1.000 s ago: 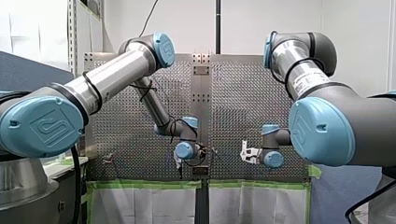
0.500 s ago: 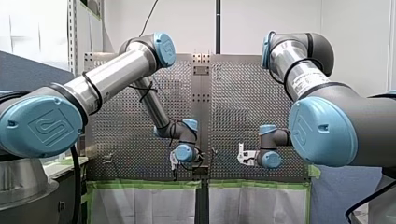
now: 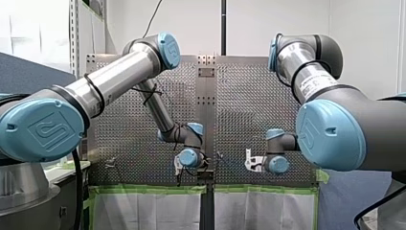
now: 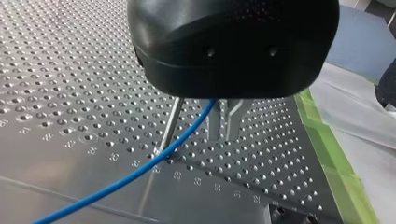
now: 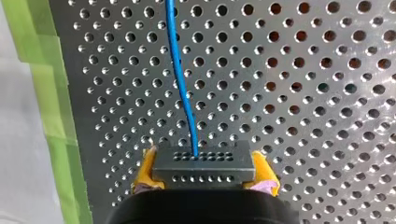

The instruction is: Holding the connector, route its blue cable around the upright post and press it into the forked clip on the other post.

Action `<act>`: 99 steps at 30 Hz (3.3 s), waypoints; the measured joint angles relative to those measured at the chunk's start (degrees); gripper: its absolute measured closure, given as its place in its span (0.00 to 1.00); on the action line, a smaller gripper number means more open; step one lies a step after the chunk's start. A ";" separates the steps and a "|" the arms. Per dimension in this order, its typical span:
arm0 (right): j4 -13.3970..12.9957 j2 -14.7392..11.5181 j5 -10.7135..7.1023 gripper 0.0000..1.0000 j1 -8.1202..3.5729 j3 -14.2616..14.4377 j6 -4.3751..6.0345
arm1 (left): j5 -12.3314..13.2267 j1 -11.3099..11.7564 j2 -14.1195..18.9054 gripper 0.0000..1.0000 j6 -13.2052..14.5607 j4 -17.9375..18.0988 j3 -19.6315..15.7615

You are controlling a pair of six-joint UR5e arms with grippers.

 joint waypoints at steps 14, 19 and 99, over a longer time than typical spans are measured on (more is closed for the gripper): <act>-1.12 1.41 0.04 1.00 -0.24 -0.64 0.27 | 0.16 0.53 0.01 0.90 -0.14 -0.20 0.06; -0.93 1.48 0.02 1.00 -0.34 -1.20 0.37 | 0.01 0.90 0.01 0.90 0.34 -0.30 0.09; 1.07 1.96 0.29 1.00 -2.14 -6.38 1.65 | 13.45 1.21 0.17 0.10 1.17 -7.70 1.24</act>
